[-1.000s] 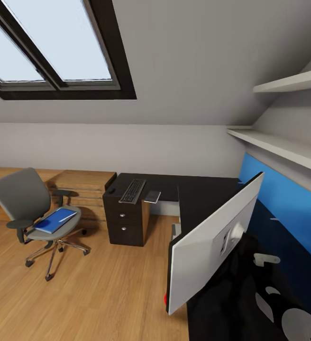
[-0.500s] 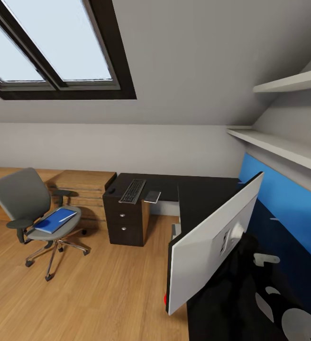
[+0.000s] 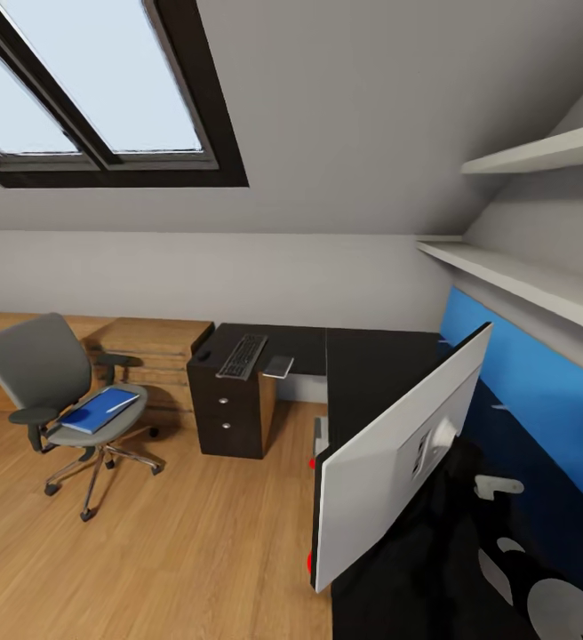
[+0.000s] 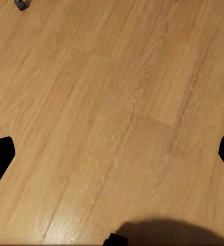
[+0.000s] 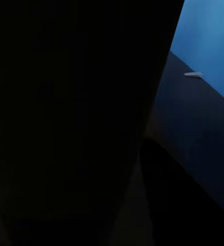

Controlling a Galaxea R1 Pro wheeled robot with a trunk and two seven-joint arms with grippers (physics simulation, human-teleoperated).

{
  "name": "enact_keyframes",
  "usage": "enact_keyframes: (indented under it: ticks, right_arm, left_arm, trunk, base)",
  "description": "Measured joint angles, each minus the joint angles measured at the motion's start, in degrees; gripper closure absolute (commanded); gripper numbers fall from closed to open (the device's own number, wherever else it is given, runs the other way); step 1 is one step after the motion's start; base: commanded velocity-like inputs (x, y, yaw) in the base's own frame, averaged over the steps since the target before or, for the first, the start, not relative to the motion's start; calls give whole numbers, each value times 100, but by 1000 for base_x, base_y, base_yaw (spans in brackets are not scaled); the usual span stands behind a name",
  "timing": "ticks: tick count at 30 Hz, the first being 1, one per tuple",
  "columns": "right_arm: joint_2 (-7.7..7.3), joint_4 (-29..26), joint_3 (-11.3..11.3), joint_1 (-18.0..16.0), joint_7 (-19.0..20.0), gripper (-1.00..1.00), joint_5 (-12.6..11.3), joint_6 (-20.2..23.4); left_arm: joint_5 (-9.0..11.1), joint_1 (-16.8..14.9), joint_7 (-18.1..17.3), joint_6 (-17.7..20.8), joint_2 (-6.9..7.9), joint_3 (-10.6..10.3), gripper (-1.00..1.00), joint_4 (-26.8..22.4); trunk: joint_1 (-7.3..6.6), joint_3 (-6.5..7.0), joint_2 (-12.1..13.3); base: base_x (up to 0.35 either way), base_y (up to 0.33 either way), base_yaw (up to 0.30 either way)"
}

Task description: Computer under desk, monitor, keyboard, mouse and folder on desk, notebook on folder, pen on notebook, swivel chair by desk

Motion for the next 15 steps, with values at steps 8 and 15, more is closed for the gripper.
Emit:
enact_keyframes:
  ticks: [8,15]
  right_arm:
    - [0,1,-3,1,2,100,4,-1]
    - [0,-1,-4,4,2,100,3,-2]
  left_arm:
    - [350,-4,15,-19,113,549,-100,-91]
    - [513,-5,3,470,544,1258,-100,-1771]
  trunk:
    - [-1,0,0]
    - [-1,1,0]
  base:
    - [-7,-9,0]
    - [0,0,0]
